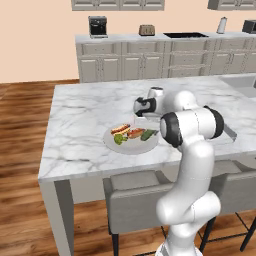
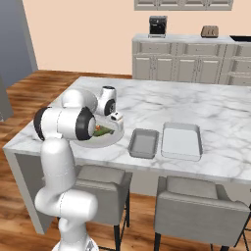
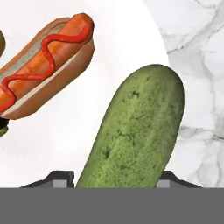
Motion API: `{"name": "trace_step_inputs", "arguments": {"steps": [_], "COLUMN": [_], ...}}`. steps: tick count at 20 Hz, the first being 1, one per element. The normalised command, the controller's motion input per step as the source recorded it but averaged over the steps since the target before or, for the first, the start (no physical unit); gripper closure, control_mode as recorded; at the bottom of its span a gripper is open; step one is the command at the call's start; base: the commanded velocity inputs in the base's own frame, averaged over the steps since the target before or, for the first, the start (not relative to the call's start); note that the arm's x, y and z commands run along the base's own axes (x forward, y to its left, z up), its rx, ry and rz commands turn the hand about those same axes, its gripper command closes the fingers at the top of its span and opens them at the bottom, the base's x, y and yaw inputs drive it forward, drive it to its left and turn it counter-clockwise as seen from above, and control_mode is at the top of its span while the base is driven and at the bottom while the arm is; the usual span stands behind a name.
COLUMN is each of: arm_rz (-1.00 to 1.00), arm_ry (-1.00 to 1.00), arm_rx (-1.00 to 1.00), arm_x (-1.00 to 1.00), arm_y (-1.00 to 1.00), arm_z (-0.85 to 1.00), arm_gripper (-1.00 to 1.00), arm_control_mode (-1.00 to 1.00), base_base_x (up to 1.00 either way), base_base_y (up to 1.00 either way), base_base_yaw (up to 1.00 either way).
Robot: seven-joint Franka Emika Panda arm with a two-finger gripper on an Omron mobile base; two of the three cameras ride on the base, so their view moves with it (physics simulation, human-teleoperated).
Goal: Place one cooked food and one vegetable from the large plate to each tupperware container.
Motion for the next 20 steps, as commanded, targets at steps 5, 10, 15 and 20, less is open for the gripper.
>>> {"name": "trace_step_inputs", "arguments": {"steps": [5, 10, 15, 20], "arm_rz": [0.51, 0.55, 0.21, 0.16], "arm_ry": [0.07, 0.03, 0.20, 0.05], "arm_rx": [-0.19, 0.00, 0.12, 0.02], "arm_x": [-0.12, -0.02, 0.54, 0.06], "arm_y": [-0.98, -0.95, -0.81, -0.56], "arm_z": [0.45, 0.00, -0.04, -0.32], "arm_gripper": [1.00, 1.00, 1.00, 1.00], "arm_control_mode": [-1.00, -1.00, -1.00, -1.00], "base_base_x": [0.00, 0.00, 0.00, 0.00], "base_base_y": [0.00, 0.00, 0.00, 0.00], "base_base_yaw": [0.00, 0.00, 0.00, 0.00]}}
